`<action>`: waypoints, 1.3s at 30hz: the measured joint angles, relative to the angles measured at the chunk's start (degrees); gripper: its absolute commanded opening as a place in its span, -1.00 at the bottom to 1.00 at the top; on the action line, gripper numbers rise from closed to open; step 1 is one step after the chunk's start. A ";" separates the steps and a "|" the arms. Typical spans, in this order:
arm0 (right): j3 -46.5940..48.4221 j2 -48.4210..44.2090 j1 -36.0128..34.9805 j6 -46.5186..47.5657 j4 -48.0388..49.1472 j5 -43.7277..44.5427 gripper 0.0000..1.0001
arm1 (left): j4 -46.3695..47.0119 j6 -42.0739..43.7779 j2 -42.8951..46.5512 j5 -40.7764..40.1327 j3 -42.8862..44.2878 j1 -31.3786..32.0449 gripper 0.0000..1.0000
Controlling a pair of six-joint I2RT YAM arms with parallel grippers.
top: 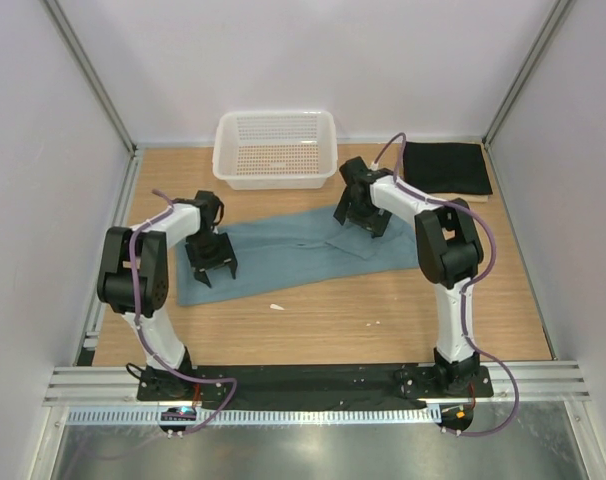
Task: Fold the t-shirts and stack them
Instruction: Fold the tshirt
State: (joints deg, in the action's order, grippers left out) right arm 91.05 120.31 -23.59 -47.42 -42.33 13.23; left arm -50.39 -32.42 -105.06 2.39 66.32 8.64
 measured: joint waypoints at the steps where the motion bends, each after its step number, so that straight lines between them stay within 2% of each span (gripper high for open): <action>1: 1.29 1.09 -0.44 0.33 -0.63 1.16 1.00 | -0.07 -0.59 0.76 0.55 -1.14 0.04 0.33; 9: 10.34 7.45 -2.36 4.24 -2.23 6.88 0.99 | -2.93 -4.98 3.32 6.08 -6.99 3.08 0.34; 20: 19.06 13.62 -1.36 11.47 3.10 7.89 1.00 | -2.80 -13.55 3.19 14.71 -9.90 18.32 0.34; 27: 21.14 14.88 0.79 17.81 5.44 2.56 0.99 | 1.46 -18.69 2.01 21.86 -10.40 30.18 0.34; 30: 22.25 15.37 1.62 19.78 5.35 -0.17 0.99 | 3.13 -19.65 -0.61 26.29 -8.26 36.54 0.34; 34: 23.85 15.76 2.38 21.05 4.13 -2.73 0.99 | 4.72 -18.58 -1.90 27.67 -3.72 41.99 0.42; 39: 24.41 15.19 3.34 21.44 1.07 -3.98 1.00 | 3.54 -15.67 3.58 27.47 3.78 42.53 0.52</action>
State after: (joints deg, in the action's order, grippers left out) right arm 115.46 135.50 -20.25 -25.98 -41.25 9.26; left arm -46.85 -48.10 -101.47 29.87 70.11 51.18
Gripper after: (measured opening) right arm 0.996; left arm 0.754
